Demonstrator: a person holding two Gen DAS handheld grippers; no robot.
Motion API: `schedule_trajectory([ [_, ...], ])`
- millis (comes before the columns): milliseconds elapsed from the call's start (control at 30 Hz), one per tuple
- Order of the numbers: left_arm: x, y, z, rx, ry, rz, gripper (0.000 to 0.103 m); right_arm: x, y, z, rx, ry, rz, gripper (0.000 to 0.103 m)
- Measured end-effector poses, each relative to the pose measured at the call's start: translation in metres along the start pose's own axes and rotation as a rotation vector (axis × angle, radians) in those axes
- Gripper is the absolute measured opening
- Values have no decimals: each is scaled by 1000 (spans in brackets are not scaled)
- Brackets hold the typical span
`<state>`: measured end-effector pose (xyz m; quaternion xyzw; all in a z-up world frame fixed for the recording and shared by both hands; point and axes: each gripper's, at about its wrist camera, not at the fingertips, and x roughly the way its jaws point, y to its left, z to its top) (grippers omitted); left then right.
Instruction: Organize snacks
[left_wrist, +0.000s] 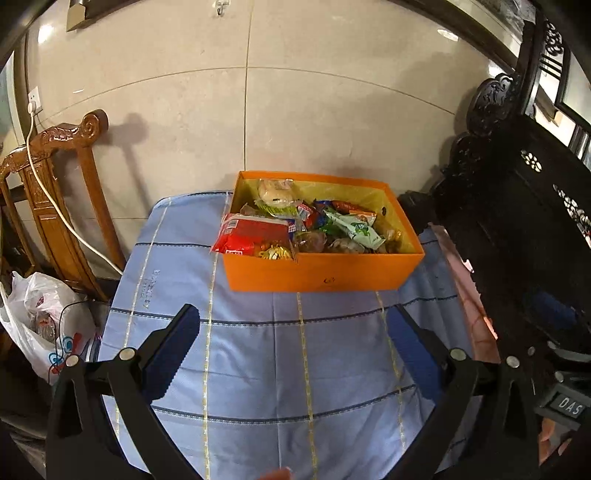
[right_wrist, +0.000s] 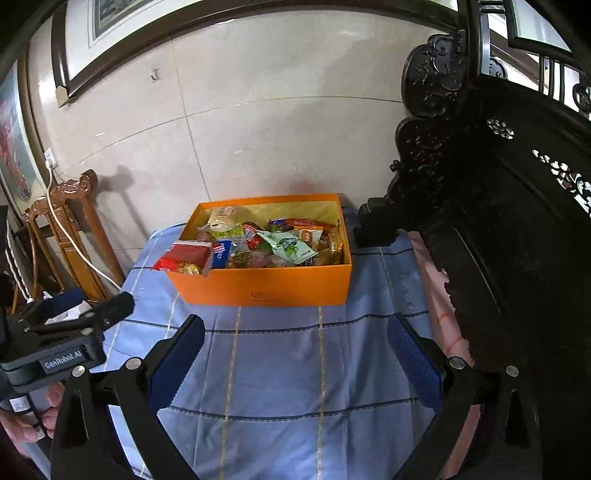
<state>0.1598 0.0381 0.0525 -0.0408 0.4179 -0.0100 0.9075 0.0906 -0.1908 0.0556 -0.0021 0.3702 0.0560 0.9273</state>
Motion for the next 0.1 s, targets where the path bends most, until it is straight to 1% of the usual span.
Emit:
schedule_trajectory([
  [100, -2, -3, -6, 28, 11, 15, 99, -3, 1, -2, -6, -3, -5, 99],
])
